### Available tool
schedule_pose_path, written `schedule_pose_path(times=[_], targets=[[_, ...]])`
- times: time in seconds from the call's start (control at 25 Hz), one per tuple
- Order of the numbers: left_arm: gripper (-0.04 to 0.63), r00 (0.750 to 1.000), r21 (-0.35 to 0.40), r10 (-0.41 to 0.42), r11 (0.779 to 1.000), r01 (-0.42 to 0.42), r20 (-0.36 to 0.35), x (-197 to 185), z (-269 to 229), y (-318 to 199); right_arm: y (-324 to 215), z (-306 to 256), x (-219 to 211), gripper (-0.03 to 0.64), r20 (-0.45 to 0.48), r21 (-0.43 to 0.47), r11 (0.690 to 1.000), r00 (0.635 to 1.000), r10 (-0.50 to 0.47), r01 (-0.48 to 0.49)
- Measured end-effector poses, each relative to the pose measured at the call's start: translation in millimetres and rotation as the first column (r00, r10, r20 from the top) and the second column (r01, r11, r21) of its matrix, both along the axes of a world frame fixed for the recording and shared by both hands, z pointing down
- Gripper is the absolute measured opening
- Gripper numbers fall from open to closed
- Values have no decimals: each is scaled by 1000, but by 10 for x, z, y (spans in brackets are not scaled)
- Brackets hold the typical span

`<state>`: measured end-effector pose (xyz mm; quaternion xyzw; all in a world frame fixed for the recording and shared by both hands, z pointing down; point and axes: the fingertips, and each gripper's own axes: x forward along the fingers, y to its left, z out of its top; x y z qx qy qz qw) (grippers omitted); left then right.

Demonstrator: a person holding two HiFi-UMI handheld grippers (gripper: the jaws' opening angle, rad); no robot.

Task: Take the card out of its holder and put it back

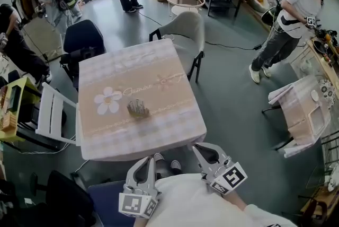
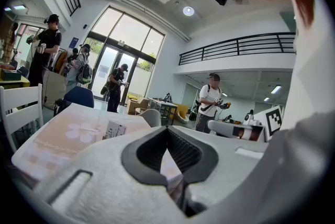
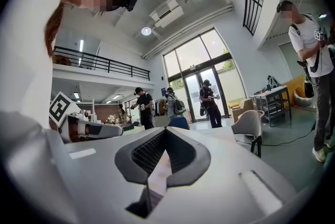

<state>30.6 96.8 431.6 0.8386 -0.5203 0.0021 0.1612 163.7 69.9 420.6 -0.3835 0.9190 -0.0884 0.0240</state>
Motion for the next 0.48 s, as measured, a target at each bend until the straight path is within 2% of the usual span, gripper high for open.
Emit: schedule_pose_path(times=[0.48], targets=[[3,999,4,-41,999,41,-9,-116,-1,56,10,1,-95,0,-5,3,1000,1000,-29,29]])
